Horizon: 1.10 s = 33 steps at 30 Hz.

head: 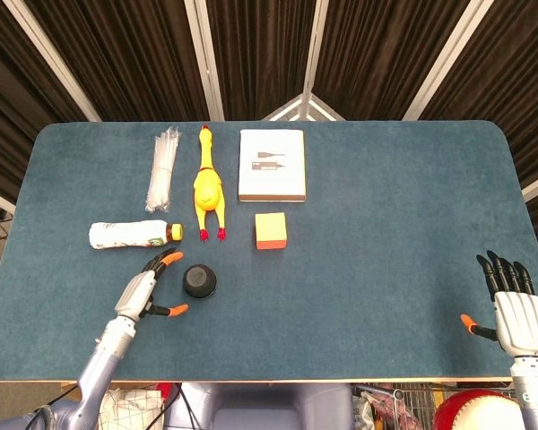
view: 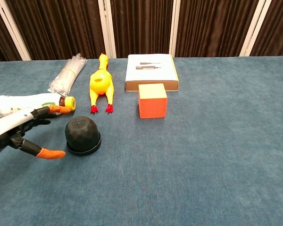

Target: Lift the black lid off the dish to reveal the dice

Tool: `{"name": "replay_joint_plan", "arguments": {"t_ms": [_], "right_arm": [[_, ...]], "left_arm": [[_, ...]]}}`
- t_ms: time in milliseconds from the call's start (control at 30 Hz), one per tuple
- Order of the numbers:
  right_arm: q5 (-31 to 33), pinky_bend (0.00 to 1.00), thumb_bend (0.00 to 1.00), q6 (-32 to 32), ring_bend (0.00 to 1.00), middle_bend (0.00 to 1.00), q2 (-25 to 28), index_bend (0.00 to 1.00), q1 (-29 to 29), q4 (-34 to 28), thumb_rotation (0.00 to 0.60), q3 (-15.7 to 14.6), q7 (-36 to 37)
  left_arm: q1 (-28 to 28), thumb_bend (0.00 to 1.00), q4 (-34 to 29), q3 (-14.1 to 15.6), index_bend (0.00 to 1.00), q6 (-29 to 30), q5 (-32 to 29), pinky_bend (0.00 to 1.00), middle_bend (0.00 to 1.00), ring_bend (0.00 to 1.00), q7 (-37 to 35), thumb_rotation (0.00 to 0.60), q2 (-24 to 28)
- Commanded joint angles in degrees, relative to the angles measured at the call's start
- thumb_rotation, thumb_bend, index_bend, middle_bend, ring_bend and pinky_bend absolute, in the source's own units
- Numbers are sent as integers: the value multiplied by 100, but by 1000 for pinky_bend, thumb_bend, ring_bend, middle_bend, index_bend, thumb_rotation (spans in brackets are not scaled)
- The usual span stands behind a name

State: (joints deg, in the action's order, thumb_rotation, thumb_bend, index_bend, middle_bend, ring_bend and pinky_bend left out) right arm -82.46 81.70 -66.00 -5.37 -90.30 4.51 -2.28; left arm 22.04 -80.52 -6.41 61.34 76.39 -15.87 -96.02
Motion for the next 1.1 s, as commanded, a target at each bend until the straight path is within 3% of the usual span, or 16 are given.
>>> {"name": "replay_joint_plan", "arguments": {"t_ms": [33, 600, 1100], "right_arm": [[-5, 0, 190, 0, 67, 30, 9, 60, 1, -7, 600, -4, 13], [-7, 0, 190, -93, 67, 30, -9, 60, -44, 32, 600, -25, 80], [-4, 0, 190, -140, 67, 30, -12, 60, -66, 33, 600, -38, 145]], "left_arm": [[15, 74, 108, 41, 135, 63, 105, 0, 0, 0, -107, 600, -97], [188, 130, 257, 4, 122, -22, 117, 0, 143, 0, -140, 600, -496], [142, 114, 260, 57, 110, 31, 4, 0, 95, 0, 51, 600, -494]]}}
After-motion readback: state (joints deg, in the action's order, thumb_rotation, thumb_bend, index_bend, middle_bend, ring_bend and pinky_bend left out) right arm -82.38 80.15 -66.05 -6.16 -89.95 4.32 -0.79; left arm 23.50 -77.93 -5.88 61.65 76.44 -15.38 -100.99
